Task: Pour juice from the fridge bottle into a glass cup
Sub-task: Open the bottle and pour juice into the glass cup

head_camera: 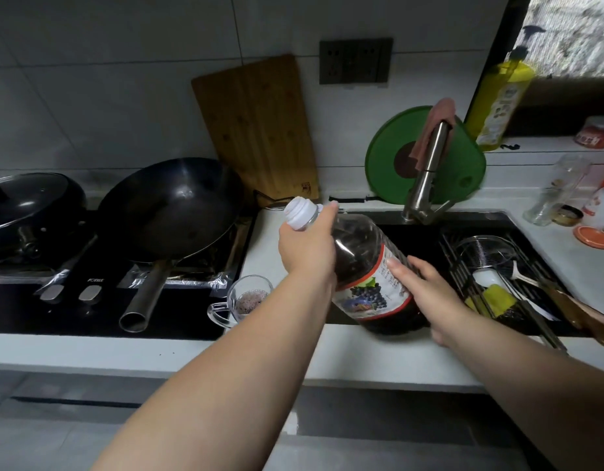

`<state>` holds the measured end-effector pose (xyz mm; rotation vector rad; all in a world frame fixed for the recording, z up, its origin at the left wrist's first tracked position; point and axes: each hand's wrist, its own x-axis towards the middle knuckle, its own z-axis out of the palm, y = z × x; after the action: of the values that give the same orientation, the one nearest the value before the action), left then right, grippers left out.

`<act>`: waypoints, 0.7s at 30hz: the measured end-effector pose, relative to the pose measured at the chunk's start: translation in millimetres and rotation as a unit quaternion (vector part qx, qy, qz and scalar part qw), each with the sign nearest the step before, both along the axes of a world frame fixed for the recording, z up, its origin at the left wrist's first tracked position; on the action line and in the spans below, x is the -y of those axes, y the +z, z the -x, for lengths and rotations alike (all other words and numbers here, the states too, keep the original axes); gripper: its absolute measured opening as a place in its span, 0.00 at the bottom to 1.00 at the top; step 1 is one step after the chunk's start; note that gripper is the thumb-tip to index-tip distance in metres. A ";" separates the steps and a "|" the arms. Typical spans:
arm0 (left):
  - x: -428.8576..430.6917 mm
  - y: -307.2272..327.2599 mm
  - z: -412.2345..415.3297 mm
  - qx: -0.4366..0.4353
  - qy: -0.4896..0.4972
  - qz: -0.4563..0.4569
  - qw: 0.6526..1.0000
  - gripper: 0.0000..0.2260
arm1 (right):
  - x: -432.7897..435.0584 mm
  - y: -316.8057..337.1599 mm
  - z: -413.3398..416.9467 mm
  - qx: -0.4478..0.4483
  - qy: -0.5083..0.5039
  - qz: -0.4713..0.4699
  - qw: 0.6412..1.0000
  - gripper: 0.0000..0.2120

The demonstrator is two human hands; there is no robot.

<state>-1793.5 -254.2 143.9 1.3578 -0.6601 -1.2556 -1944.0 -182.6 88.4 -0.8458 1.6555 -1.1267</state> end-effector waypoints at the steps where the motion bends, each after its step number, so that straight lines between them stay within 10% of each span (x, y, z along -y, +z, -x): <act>1: 3.9 2.6 -0.5 0.020 -0.006 0.012 1.000 0.17 | 1.7 -2.8 -2.1 0.016 -0.006 -0.002 1.000 0.46; 6: 20.3 16.1 -7.9 0.072 -0.015 0.084 0.994 0.16 | 18.9 -14.6 -21.3 0.094 0.011 0.002 0.995 0.58; 21: 112.7 1.8 -94.3 0.246 -0.061 0.178 0.951 0.22 | 117.3 -46.3 -118.0 0.245 0.057 -0.024 0.967 0.49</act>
<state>-1699.2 -366.9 145.6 1.3416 -1.2719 -0.8315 -1826.0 -299.9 42.1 -0.5639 1.2026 -1.1024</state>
